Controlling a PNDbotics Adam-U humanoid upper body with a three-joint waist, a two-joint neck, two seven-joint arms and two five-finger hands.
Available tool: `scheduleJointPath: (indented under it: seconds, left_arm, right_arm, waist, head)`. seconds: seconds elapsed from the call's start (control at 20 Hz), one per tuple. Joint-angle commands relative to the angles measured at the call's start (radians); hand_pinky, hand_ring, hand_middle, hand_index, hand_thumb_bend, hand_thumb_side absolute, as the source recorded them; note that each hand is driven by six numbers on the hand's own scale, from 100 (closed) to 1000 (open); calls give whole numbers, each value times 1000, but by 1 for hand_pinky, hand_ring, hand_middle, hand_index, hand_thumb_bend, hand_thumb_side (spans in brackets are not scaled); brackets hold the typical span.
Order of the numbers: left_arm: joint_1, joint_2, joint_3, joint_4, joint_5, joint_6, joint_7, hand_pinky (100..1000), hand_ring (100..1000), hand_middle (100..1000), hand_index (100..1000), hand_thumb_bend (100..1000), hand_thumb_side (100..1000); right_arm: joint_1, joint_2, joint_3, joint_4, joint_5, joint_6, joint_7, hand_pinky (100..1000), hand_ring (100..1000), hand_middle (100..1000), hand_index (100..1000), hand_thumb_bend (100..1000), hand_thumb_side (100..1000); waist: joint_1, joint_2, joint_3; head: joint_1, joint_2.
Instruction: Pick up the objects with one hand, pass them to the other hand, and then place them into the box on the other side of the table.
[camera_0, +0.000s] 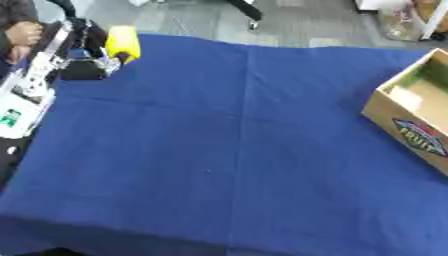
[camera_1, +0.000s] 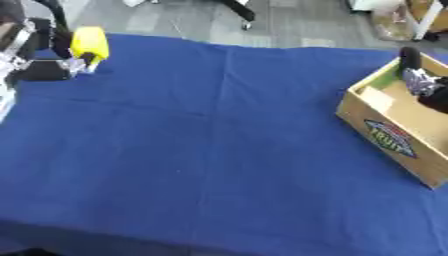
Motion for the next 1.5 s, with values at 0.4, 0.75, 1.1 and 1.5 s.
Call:
scheduleJointPath:
  seconds: [0.4,0.75,1.1,1.5]
  left_arm:
    - [-36,-82,-37,-148,107,-81,-42,513,436,443,518,398,116]
    - [-35,-62,-85,-164,135,-56,-96,512,434,443,516,410,116]
    - [-51,-55,-144,-159,175,-35,-151,510,433,441,515,421,110]
    - [-63,-73,-183,-138,198,-19,-170,520,440,447,521,441,100]
  right_arm:
    - [-104,-7,85,-111,-100,-93,103,885,875,884,997,100,129]
    - [-198,-25,182,-112,-157,-172,255,862,844,836,946,100,267]
    - [-263,-26,230,-112,-190,-190,362,858,842,833,946,100,321]
    - [-300,-20,271,-112,-183,-186,440,859,843,840,956,100,353]
  waist:
    - [-16,-28,-3]
    - [-16,-24,6]
    - [-14,-15,12]
    - [-15,-12,14]
  head:
    - [-25,5]
    - [-30,5]
    - [-29,5]
    - [-28,5]
